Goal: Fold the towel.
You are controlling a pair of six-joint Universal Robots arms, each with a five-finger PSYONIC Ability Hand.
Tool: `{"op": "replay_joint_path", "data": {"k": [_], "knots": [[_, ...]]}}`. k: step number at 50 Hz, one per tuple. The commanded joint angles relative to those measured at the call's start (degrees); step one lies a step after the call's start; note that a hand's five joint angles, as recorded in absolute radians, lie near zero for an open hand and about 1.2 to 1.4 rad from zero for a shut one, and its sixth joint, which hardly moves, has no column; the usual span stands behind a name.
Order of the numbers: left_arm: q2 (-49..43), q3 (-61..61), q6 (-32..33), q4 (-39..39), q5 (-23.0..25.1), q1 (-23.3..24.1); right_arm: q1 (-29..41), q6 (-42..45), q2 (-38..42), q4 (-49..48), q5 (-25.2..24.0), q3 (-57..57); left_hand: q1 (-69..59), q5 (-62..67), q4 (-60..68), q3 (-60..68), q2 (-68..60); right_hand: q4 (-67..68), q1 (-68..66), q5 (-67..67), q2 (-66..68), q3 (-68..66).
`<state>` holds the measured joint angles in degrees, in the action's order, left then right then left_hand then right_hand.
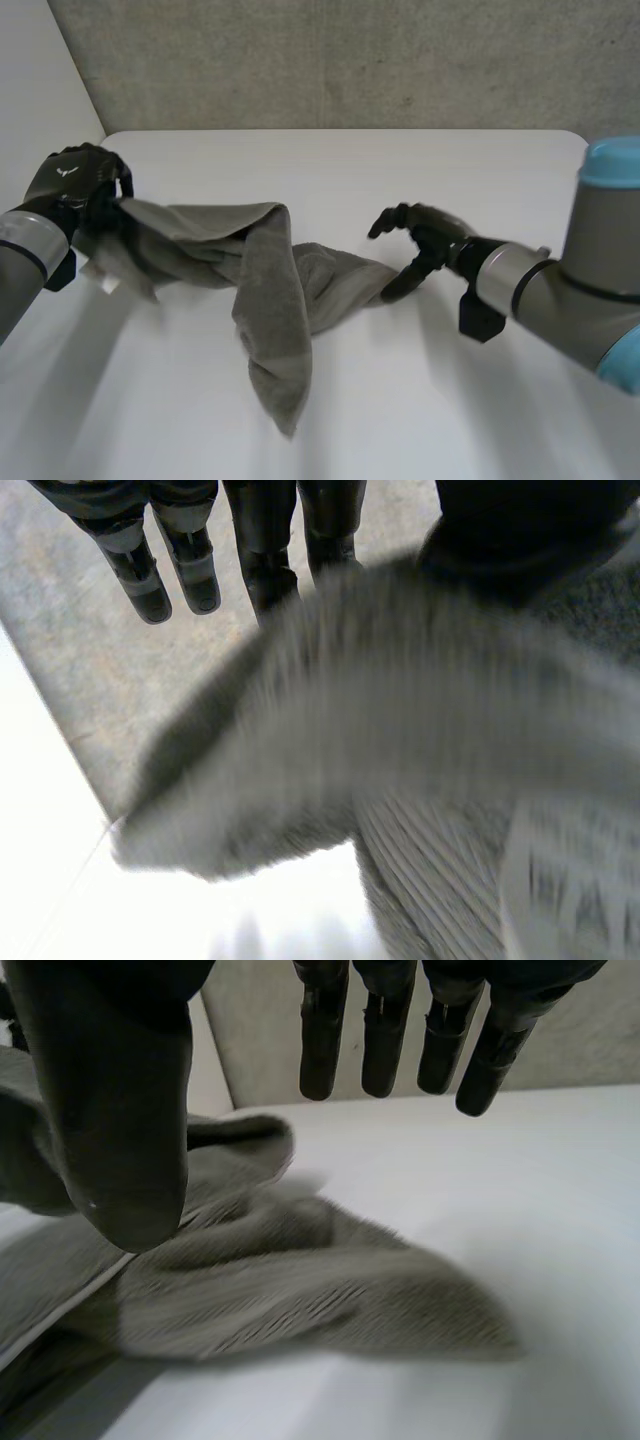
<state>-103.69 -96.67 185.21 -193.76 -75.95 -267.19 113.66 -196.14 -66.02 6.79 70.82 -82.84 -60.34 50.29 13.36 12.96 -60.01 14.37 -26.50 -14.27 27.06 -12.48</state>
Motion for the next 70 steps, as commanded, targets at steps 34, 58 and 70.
{"op": "replay_joint_path", "data": {"k": [34, 58, 70], "knots": [[-8.18, 6.75, 0.33, 2.42, -2.34, 13.79, 20.54, -6.27, 9.06, -4.50, 23.31, 3.30, 45.93, -45.87, -3.36, -2.96, 45.60, -4.37, 0.44, -1.79, -1.00, 2.48], [-22.43, 12.91, 14.48, 0.14, -14.66, 18.46, 22.30, -13.30, 13.19, -4.59, 23.23, 7.08, 33.98, -33.92, -3.36, -2.96, 33.65, -4.37, 0.44, -1.79, -1.00, 2.48], [-21.20, 12.65, 14.39, -0.21, -14.40, 16.97, 22.57, -13.39, 11.88, -4.15, 20.85, 6.12, 9.29, -9.24, -3.36, -2.96, 8.97, -4.37, 0.44, -1.79, -1.00, 2.48]]}}
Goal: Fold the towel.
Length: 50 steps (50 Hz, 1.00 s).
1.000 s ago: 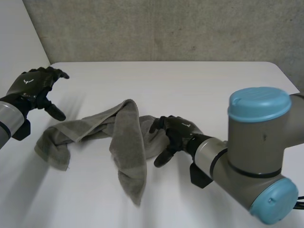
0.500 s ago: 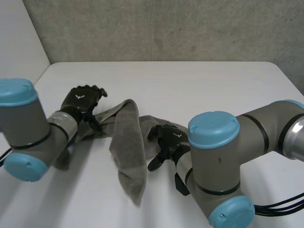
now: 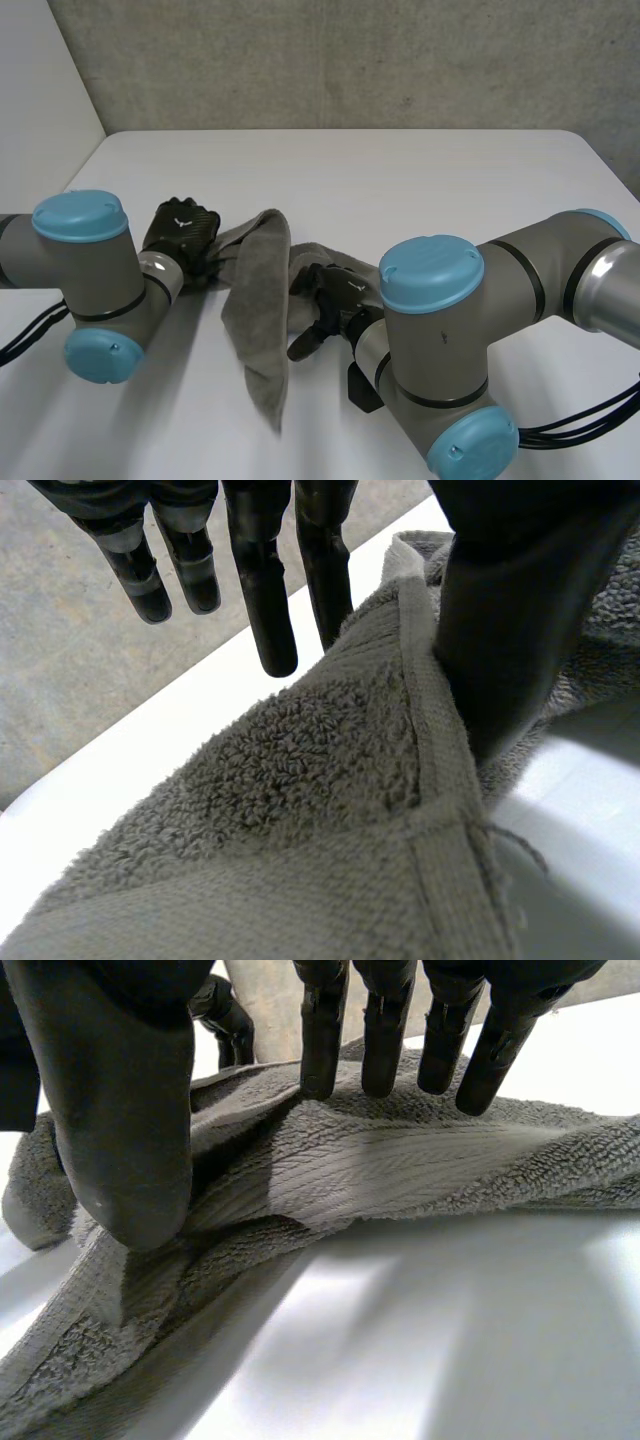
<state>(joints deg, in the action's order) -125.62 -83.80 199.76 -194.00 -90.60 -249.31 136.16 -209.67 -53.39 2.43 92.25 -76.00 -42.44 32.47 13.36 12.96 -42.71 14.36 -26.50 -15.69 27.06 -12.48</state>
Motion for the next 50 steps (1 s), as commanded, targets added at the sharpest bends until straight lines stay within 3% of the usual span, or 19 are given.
{"op": "replay_joint_path", "data": {"k": [1, 9, 13, 20, 22, 23, 24, 25, 34, 39, 44, 48, 50], "knots": [[0.73, -0.22, -0.16, 0.03, 0.24, -0.92, 0.07, 0.14, -0.75, 0.21, -0.58, -0.73, -8.65, 8.62, -3.36, -2.96, -8.38, -4.36, 0.43, -0.37, -1.00, 2.48], [1.79, -0.75, -0.25, 0.12, 0.60, -2.41, 0.78, 0.40, 1.01, 0.12, -0.84, 0.59, -23.12, 23.09, -3.36, -2.96, -22.85, -4.36, 0.60, -0.20, -1.16, 2.48], [2.14, -1.45, -0.34, 0.12, 0.68, -3.02, 0.78, 0.22, 3.55, 0.03, -0.84, 2.52, -37.52, 37.49, -3.36, -2.96, -37.25, -4.36, 0.60, -0.20, -1.16, 2.48], [3.54, -3.12, -0.34, 0.03, 3.41, -4.34, 0.78, 0.14, 6.28, -0.32, -1.90, 4.98, -37.56, 37.53, -3.36, -2.96, -37.29, -4.36, -1.92, -2.73, 1.36, 2.48], [4.68, -3.82, -0.51, 0.03, 5.07, -5.05, 0.78, 0.22, 7.33, -0.67, -4.09, 5.86, -37.56, 37.53, -3.36, -2.96, -37.29, -4.36, -20.81, -21.61, 20.24, 2.48], [4.69, -3.83, -0.51, 0.03, 5.08, -5.05, 0.78, 0.22, 7.34, -0.67, -4.10, 5.86, -37.56, 37.53, -3.36, -2.96, -37.29, -4.36, -20.93, -21.73, 20.37, 2.48], [5.29, -4.00, -0.60, 0.03, 5.69, -5.40, 0.78, 0.31, 7.69, -1.37, -5.40, 5.95, -37.56, 37.53, -3.36, -2.96, -37.29, -4.36, -44.74, -45.55, 44.18, 2.48], [5.74, -4.18, -0.69, 0.03, 6.48, -5.66, 0.69, 0.92, 7.78, -2.25, -6.55, 5.95, -37.56, 37.53, -3.36, -2.96, -37.29, -4.36, -53.42, -54.22, 52.85, 2.48], [10.49, -5.58, -2.89, 0.12, 8.33, -6.28, -2.04, 6.64, 3.91, -3.13, -8.76, 4.63, -37.56, 37.53, -3.36, -2.96, -37.29, -4.36, -53.50, -54.31, 52.94, 2.48], [16.10, -8.13, -8.50, 0.12, 8.59, -5.67, -14.40, 18.04, -4.25, -2.78, -9.02, 3.22, -37.56, 37.53, -3.36, -2.96, -37.29, -4.36, -53.50, -54.31, 52.94, 2.48], [19.97, -10.41, -10.62, 0.12, 9.21, -5.14, -20.30, 23.07, -6.55, -0.42, -11.82, 3.92, -37.56, 37.53, -3.36, -2.96, -37.29, -4.36, -53.50, -54.31, 52.94, 2.48], [22.35, -12.17, -10.71, -0.15, 9.38, -4.52, -20.84, 23.43, -6.37, 3.99, -14.82, 3.23, -37.56, 37.53, -3.36, -2.96, -37.29, -4.36, -53.50, -54.31, 52.94, 2.48], [22.44, -12.52, -10.71, -0.41, 9.30, -4.78, -20.06, 23.25, -6.46, 6.44, -15.35, 0.69, -37.56, 37.53, -3.36, -2.96, -37.29, -4.36, -10.42, -11.22, 9.86, 2.48]]}}
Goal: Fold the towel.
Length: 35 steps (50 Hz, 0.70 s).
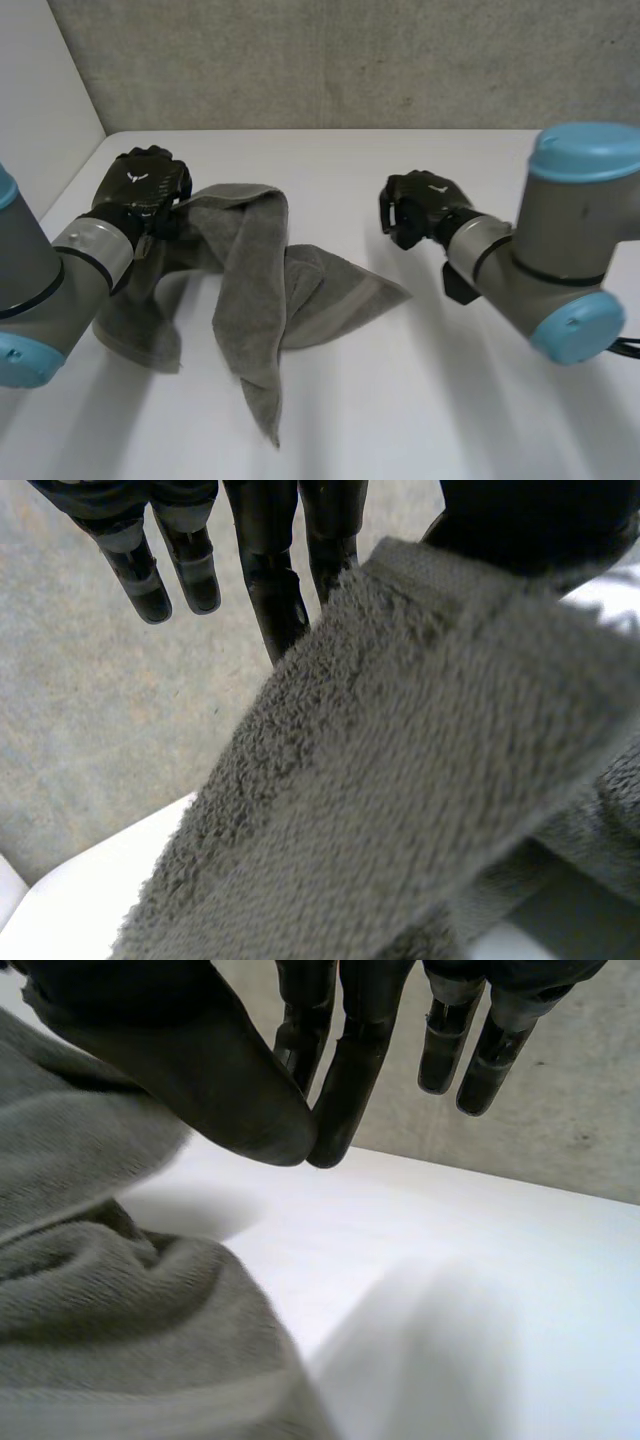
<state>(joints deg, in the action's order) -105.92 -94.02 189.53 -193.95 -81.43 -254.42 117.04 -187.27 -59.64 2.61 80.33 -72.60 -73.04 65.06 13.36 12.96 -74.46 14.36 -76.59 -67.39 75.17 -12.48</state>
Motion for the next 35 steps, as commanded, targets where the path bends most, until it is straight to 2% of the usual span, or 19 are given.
{"op": "replay_joint_path", "data": {"k": [1, 4, 6, 12, 16, 21, 22, 23, 25, 26, 28, 34, 35], "knots": [[2.65, -2.57, -0.48, -0.73, 0.14, -0.10, -0.94, 0.86, -0.22, 6.26, -3.42, -2.72, -6.96, 4.94, -3.36, -2.96, -5.54, -4.36, 39.92, 40.73, -38.51, 2.48], [2.56, -2.93, -0.39, -1.08, 0.05, -0.46, 0.82, 0.51, -0.83, 5.39, -1.84, -5.62, -6.96, 4.94, -3.36, -2.96, -5.54, -4.36, 47.66, 48.47, -46.25, 2.48], [2.39, -3.63, -0.30, -1.43, -0.04, -1.33, 4.84, 1.03, -1.10, 2.85, -1.05, -6.85, -6.96, 4.94, -3.36, -2.96, -5.54, -4.36, 62.23, 63.04, -60.82, 2.48], [2.30, -5.30, -0.39, -1.52, 0.05, -3.18, 8.03, 2.88, -0.04, -1.29, -0.79, -6.85, -6.96, 4.94, -3.36, -2.96, -5.54, -4.36, 63.98, 64.79, -62.56, 2.48], [2.21, -6.09, -0.39, -1.69, 0.05, -3.45, 8.55, 6.82, 3.55, -3.40, -0.35, -5.72, -6.96, 4.94, -3.36, -2.96, -5.54, -4.36, 63.14, 63.95, -61.73, 2.48], [2.13, -6.79, -0.39, -2.49, 0.14, -3.62, 9.34, 6.66, 7.87, -3.84, -0.35, -2.37, -6.96, 4.94, -3.36, -2.96, -5.54, -4.36, 62.47, 63.27, -61.05, 2.48], [2.04, -6.79, -0.48, -2.66, 0.14, -3.62, 9.61, 6.05, 9.35, -4.10, -0.26, -1.15, -0.65, -1.37, -3.36, -2.96, 0.77, -4.36, 61.80, 62.61, -60.38, 2.48], [2.04, -6.79, -0.48, -2.66, 0.14, -3.62, 9.61, 6.04, 9.36, -4.11, -0.26, -1.14, -0.59, -1.43, -3.36, -2.96, 0.83, -4.36, 61.79, 62.60, -60.38, 2.48], [2.04, -6.79, -0.57, -2.66, 0.05, -3.71, 9.87, 4.73, 12.25, -4.54, 0.09, 1.57, 14.32, -16.34, -3.36, -2.96, 15.74, -4.36, 59.28, 60.09, -57.87, 2.48], [2.04, -6.79, -0.57, -2.66, 0.05, -3.71, 9.87, 4.73, 12.26, -4.55, 0.09, 1.59, 14.38, -16.40, -3.36, -2.96, 15.80, -4.36, 59.27, 60.08, -57.85, 2.48], [2.04, -6.79, -0.57, -2.66, 0.05, -3.71, 10.40, 3.85, 14.97, -4.55, 0.18, 3.86, 25.43, -27.45, -3.36, -2.96, 26.85, -4.36, 56.76, 57.57, -55.35, 2.48], [1.77, -6.88, -0.57, -2.66, -0.13, -3.89, 11.63, 3.76, 17.62, -4.63, 0.44, 6.42, 36.08, -38.10, -3.36, -2.96, 37.50, -4.36, 52.20, 53.01, -50.79, 2.48], [1.77, -7.05, -0.57, -2.66, -0.13, -4.06, 11.89, 3.67, 18.23, -4.63, 0.62, 7.03, 37.08, -39.10, -3.36, -2.96, 38.50, -4.36, 46.54, 47.35, -45.13, 2.48]]}}
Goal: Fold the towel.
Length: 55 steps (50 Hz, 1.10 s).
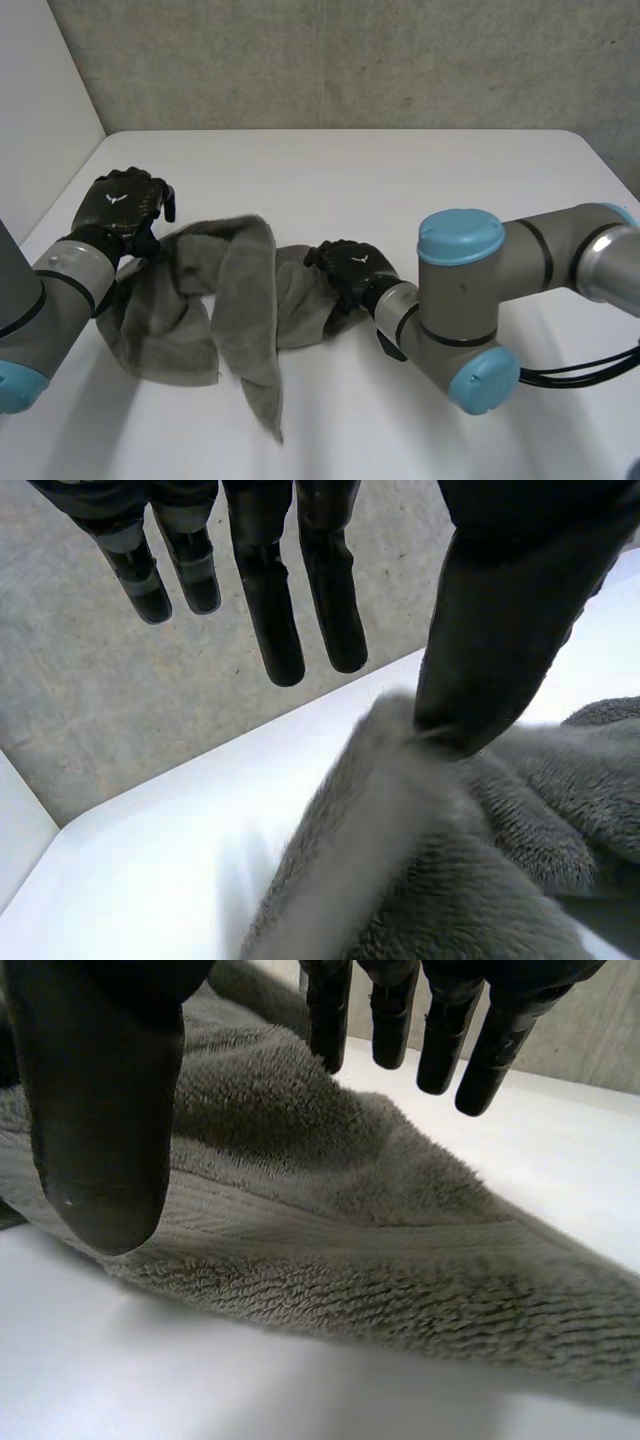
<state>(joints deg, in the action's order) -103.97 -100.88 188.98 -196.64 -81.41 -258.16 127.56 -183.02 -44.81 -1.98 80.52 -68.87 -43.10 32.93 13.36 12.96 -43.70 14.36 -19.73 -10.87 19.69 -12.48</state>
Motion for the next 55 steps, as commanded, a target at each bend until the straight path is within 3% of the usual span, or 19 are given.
{"op": "replay_joint_path", "data": {"k": [1, 4, 6, 7, 9, 22, 32, 42, 45, 46, 47, 49, 55], "knots": [[-0.18, -0.28, -0.01, 0.03, -0.15, -0.50, 1.37, -0.58, 3.84, -0.04, 0.77, 3.73, 8.65, -8.48, -3.36, -2.96, 9.25, -4.36, -16.03, -14.89, 16.07, 2.48], [-0.35, -0.28, -0.01, 0.03, -0.15, -0.76, 1.37, -0.50, 4.20, -0.04, 1.22, 4.09, 9.17, -9.00, -3.36, -2.96, 9.77, -4.36, -23.15, -22.02, 23.19, 2.48], [-0.53, -0.28, -0.01, 0.03, -0.15, -0.85, 1.37, -0.41, 4.90, -0.04, 1.74, 4.70, 9.17, -9.00, -3.36, -2.96, 9.77, -4.36, -38.39, -37.25, 38.42, 2.48], [-0.53, -0.28, -0.01, 0.03, -0.15, -0.85, 1.37, -0.41, 4.90, -0.04, 1.75, 4.71, 9.17, -9.00, -3.36, -2.96, 9.77, -4.36, -38.46, -37.32, 38.50, 2.48], [-0.79, -0.28, -0.01, 0.03, -0.24, -1.03, 1.37, -0.15, 4.91, -0.04, 1.75, 4.71, 9.34, -9.16, -3.36, -2.96, 9.94, -4.36, -60.16, -59.02, 60.20, 2.48], [-0.71, -0.90, -0.10, 0.03, -0.50, -1.12, -2.76, 2.58, -1.07, 0.67, -1.68, -0.66, 11.36, -11.18, -3.36, -2.96, 11.96, -4.36, -60.27, -59.13, 60.31, 2.48], [-0.53, -1.43, -0.10, 0.12, -0.41, -0.94, -21.98, 14.16, -10.12, 4.70, -10.11, -3.30, 12.37, -12.19, -3.36, -2.96, 12.97, -4.36, -60.27, -59.13, 60.31, 2.48], [-0.36, -1.60, -0.10, 0.56, -0.32, 0.55, -30.26, 25.15, -8.99, 10.77, -13.20, 0.84, 14.72, -14.55, -3.36, -2.96, 15.32, -4.36, -60.27, -59.13, 60.31, 2.48], [-0.36, -1.69, -0.10, 0.73, -0.41, 1.52, -31.67, 29.80, -8.54, 10.95, -12.23, 0.93, 15.23, -15.05, -3.36, -2.96, 15.83, -4.36, -50.12, -48.98, 50.15, 2.48], [-0.36, -1.69, -0.01, 0.73, -0.24, 1.96, -32.28, 31.74, -8.72, 10.95, -12.06, 0.67, 15.39, -15.22, -3.36, -2.96, 15.99, -4.36, -39.74, -38.61, 39.78, 2.48], [-0.36, -1.69, -0.01, 0.73, -0.24, 1.96, -32.29, 31.76, -8.72, 10.95, -12.05, 0.66, 15.40, -15.22, -3.36, -2.96, 16.00, -4.36, -39.64, -38.50, 39.68, 2.48], [-0.27, -1.43, 0.16, 0.73, 0.03, 2.66, -32.64, 32.81, -9.59, 11.04, -11.79, -0.56, 16.73, -16.56, -3.36, -2.96, 17.33, -4.36, 8.73, 9.87, -8.70, 2.48], [-0.35, 1.47, 0.34, 0.21, 0.29, 3.80, -32.20, 27.65, -16.87, 11.04, -10.91, -6.44, 17.08, -16.90, -3.36, -2.96, 17.68, -4.36, 9.73, 10.87, -9.69, 2.48]]}}
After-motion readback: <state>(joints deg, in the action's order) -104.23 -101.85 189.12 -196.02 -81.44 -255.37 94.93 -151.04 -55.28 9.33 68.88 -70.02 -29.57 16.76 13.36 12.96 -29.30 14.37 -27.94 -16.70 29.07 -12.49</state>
